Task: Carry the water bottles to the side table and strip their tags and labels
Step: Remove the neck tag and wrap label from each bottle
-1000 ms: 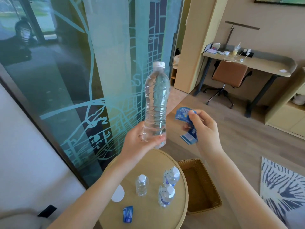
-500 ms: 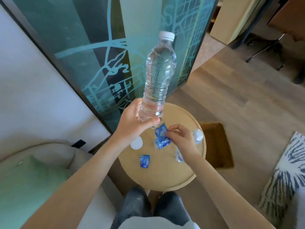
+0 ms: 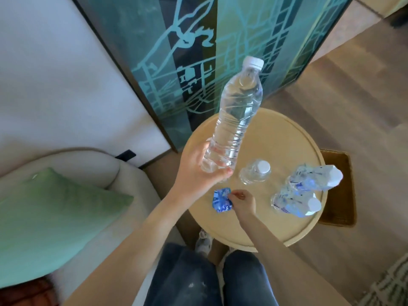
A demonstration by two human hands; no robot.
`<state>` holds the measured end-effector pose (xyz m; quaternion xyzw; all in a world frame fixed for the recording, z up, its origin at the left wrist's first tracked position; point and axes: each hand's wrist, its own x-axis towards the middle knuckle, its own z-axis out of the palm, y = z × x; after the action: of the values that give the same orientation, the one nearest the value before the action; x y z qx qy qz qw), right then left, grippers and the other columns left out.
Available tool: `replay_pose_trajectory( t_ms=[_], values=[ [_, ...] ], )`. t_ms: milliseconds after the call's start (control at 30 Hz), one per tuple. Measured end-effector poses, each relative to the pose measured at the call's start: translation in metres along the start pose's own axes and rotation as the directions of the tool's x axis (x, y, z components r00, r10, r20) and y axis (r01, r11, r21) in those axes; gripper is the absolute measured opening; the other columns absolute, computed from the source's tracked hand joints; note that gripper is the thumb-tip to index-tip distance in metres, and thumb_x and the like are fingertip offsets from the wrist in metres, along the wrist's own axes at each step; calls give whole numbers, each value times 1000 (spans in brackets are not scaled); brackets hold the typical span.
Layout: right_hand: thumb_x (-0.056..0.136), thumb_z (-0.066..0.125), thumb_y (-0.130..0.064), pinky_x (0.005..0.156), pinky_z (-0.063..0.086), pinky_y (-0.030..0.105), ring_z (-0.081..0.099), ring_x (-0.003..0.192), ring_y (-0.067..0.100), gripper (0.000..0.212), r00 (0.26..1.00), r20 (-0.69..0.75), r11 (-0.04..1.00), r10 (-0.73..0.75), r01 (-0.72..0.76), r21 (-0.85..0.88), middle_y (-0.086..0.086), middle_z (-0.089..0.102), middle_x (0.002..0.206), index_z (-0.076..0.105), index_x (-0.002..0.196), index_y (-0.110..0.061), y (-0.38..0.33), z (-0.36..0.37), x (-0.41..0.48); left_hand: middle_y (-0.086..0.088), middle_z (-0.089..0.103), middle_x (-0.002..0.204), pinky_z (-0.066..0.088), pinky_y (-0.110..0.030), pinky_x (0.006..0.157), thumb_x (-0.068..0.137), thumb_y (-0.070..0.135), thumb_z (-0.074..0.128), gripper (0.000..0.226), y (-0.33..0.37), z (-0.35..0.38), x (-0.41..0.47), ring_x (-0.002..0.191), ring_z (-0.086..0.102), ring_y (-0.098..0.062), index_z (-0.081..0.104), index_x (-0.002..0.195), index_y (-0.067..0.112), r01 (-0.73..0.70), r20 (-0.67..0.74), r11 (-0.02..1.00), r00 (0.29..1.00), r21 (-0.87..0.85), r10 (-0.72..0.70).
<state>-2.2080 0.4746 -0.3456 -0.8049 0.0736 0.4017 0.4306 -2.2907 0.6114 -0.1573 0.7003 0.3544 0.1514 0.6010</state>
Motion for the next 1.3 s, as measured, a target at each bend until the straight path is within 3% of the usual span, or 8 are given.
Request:
replay_pose_trajectory(
  t_ms=[67, 300, 433, 500, 667, 867, 1033, 1300],
  values=[
    [87, 68, 0, 59, 46, 22, 61, 82, 22, 13, 999, -45, 997, 3, -6, -74, 6, 67, 90, 68, 99, -6, 14, 3, 6, 8, 73, 107, 53, -44, 97, 67, 35, 83, 53, -11, 0, -1, 104, 68, -11, 66, 116, 30, 21, 10, 1000, 1000, 14, -21],
    [94, 62, -8, 60, 40, 13, 60, 91, 21, 15, 996, -26, 971, -89, 81, -226, 6, 67, 104, 61, 109, -11, 31, -1, 8, 6, 72, 107, 53, -47, 95, 72, 31, 82, 46, -23, -3, -9, 101, 68, -15, 66, 114, 23, 79, -8, 994, 997, 72, -79],
    [103, 54, -21, 78, 43, 25, 56, 99, 17, 30, 977, 5, 923, -214, 203, -328, 8, 65, 122, 58, 130, -8, 17, -12, -14, 9, 73, 106, 55, -41, 93, 77, 22, 84, 44, -19, -5, -14, 97, 70, -9, 66, 117, 24, 98, -6, 992, 995, 73, -98],
    [105, 48, -25, 69, 41, 20, 54, 92, 15, 28, 946, 29, 865, -323, 307, -396, 4, 64, 119, 60, 127, -11, 2, -22, -35, 10, 74, 106, 55, -40, 92, 78, 22, 84, 45, -15, -7, -16, 97, 70, -9, 65, 118, 24, 102, -1, 992, 995, 71, -102],
    [100, 56, -20, 73, 43, 7, 66, 88, 1, 16, 833, 77, 829, -548, 553, -84, -18, 72, 94, 69, 107, -27, -80, -66, -103, 13, 75, 102, 55, -30, 83, 68, 37, 84, 49, 6, -12, -18, 93, 71, -5, 66, 114, 30, 86, 2, 996, 996, 30, -86],
    [88, 63, -35, 97, 56, 35, 70, 111, 20, 42, 704, 166, 715, -691, 630, 304, -2, 73, 118, 64, 127, -20, -210, -117, -137, 11, 75, 99, 56, -31, 80, 68, 35, 85, 42, 33, -9, 1, 90, 72, -6, 67, 106, 35, 41, 30, 998, 999, 44, -42],
    [83, 76, -46, 99, 56, 41, 65, 121, 20, 81, 743, 255, 785, -619, 579, 219, 10, 65, 135, 42, 151, -17, -269, -133, -120, 13, 72, 105, 57, -43, 89, 68, 44, 82, 39, 49, 7, 22, 96, 70, -5, 65, 103, 49, -84, 76, 989, 994, 118, 76],
    [79, 85, -14, 80, 62, 42, 76, 91, 27, 33, 799, 120, 788, -589, 535, 306, 10, 78, 97, 75, 108, -3, -286, -151, -74, 20, 68, 111, 54, -44, 94, 65, 55, 82, 56, 42, 34, 71, 109, 64, -3, 58, 116, 47, -156, 155, 955, 981, 253, 119]
  ],
)
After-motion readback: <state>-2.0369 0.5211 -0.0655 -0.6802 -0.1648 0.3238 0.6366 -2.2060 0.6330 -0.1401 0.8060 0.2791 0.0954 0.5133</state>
